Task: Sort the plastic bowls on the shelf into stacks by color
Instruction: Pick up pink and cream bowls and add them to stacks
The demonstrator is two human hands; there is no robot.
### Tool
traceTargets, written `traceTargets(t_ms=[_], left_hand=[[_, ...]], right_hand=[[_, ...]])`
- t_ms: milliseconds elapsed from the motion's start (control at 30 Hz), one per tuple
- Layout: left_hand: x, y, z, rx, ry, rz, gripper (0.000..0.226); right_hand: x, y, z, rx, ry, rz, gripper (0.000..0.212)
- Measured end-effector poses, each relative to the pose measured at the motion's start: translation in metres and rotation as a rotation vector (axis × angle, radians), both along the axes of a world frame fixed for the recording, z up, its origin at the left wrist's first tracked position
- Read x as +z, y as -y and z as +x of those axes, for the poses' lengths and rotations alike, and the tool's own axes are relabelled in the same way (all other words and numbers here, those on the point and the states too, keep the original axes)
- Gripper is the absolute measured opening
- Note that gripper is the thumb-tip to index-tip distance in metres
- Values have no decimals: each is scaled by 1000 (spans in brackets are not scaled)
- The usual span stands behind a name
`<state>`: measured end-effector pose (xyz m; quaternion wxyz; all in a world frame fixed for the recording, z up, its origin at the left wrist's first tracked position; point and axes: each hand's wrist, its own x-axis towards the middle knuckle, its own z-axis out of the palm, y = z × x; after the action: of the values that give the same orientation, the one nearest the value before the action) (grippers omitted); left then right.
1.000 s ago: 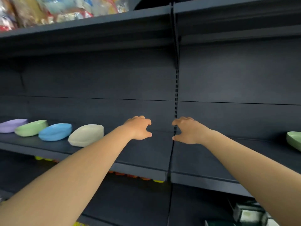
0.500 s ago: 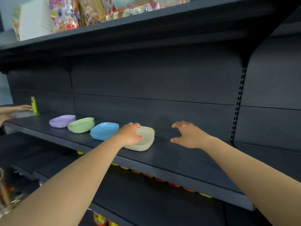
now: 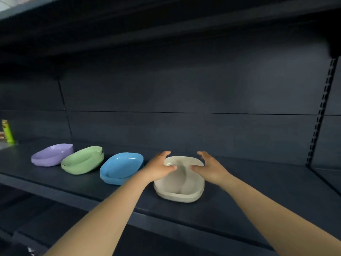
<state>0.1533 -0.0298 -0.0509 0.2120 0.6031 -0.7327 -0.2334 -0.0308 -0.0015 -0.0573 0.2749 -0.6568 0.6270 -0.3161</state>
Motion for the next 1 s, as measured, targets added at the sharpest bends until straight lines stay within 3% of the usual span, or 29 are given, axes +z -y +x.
traceTargets(t_ms=[167,300,500,667,1000], left_hand=[[-13,19,-6,-57,-95,-5,57],[-25,21,0,-62,-178,67,58],[-39,17,9,19,-575,210,62],[-37,15,9,67,-726,288,53],[-20,-30,-60,-50,-825,250,57]], right_hand=[[-11,-1,6,-35,128,75,49],[-25,4,6,-56,266,115,57],[-38,9,9,-139,516,159,75],[-40,6,14,-173,683,146,77],[-21,-51,-52,-179,654,4,84]])
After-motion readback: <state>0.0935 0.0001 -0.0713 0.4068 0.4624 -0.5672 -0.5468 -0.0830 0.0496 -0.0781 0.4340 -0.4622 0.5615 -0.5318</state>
